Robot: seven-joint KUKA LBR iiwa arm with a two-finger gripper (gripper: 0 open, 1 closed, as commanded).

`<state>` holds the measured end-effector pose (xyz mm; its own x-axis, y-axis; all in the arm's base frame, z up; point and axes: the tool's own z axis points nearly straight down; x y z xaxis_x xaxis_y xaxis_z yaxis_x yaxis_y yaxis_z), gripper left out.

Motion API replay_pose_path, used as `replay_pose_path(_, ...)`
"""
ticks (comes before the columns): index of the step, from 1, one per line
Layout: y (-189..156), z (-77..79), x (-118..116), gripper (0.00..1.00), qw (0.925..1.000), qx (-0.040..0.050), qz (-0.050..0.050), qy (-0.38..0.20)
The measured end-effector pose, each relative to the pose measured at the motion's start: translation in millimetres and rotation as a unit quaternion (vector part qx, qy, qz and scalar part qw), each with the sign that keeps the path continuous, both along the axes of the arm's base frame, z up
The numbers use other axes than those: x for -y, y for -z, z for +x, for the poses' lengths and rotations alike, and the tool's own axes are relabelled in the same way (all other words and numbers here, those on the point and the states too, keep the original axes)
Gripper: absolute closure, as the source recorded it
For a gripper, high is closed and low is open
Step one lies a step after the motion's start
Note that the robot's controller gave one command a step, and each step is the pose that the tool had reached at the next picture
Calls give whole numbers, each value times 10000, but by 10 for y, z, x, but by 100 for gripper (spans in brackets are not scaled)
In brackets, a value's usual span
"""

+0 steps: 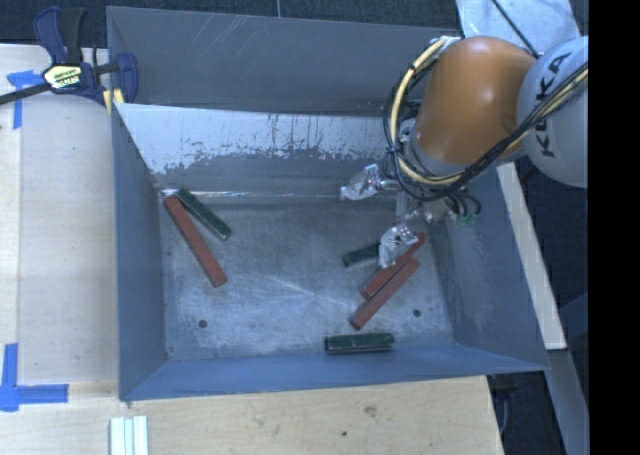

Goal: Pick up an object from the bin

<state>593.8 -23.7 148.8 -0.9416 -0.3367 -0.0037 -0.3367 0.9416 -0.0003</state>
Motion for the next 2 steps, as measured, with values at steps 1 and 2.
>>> replay_pose_path(1,713,65,68,100,9955,66,4,-940)
replay_pose_path(2,712,65,68,100,9956,66,5,-937)
